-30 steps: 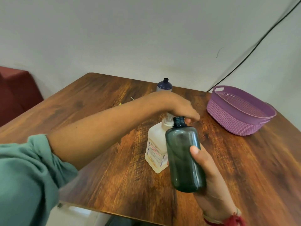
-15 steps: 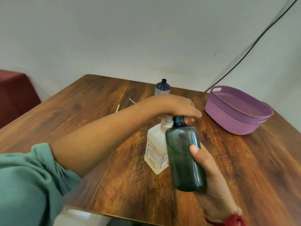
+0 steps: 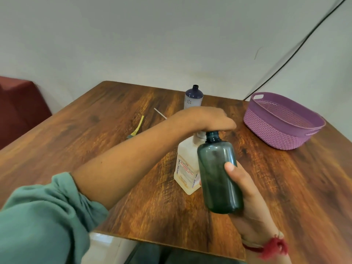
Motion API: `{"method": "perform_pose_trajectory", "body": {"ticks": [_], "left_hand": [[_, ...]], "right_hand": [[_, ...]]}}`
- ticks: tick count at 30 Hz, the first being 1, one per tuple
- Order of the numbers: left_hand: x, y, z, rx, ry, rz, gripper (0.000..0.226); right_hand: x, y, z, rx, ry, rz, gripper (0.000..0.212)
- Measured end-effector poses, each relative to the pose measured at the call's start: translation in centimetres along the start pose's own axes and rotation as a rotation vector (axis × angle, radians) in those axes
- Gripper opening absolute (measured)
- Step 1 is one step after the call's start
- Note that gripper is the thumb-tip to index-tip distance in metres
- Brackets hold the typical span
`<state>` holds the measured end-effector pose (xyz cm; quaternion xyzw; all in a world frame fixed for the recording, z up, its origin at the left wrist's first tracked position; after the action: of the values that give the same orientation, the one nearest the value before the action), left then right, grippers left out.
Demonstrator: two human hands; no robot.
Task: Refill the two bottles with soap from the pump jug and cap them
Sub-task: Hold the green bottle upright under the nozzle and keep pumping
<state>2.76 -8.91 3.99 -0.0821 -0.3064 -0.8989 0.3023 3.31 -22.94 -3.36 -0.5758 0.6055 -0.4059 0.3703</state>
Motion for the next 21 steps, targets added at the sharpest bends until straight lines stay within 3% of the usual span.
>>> {"method": "perform_pose_trajectory", "body": {"ticks": [6, 9, 13, 21], "left_hand": [[0.3, 1.0, 0.7, -0.214, -0.054, -0.009, 0.025], [0.2, 1.5, 0.6, -0.089, -0.068, -0.074, 0.022], [0.4, 0.3, 0.2, 0.091, -0.006, -0.056, 0.028], [0.0, 0.9, 1.2, -0.146, -0.021, -0.043, 0.031]], "right_hand": [[0.5, -0.9, 0.0, -0.001, -0.008, 0.012, 0.078], [0.3, -1.0, 0.2, -0.004, 0.000, 0.019, 0.075], [0.0, -0.5, 0.3, 0.032, 0.010, -0.013, 0.091], [-0.4, -0.9, 0.3, 0.020, -0.025, 0.010, 0.084]]}}
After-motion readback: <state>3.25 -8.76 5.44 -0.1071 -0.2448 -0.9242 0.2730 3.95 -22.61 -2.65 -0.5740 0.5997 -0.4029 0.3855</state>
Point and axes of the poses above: each hand's wrist, its own x-axis away from the middle knuckle, its own z-axis out of the back of the hand, y = z × x, the point moved 5 cm from there along -x, towards the middle knuckle, and after that the axes turned 7 degrees about -y, right-handed, at the moved point
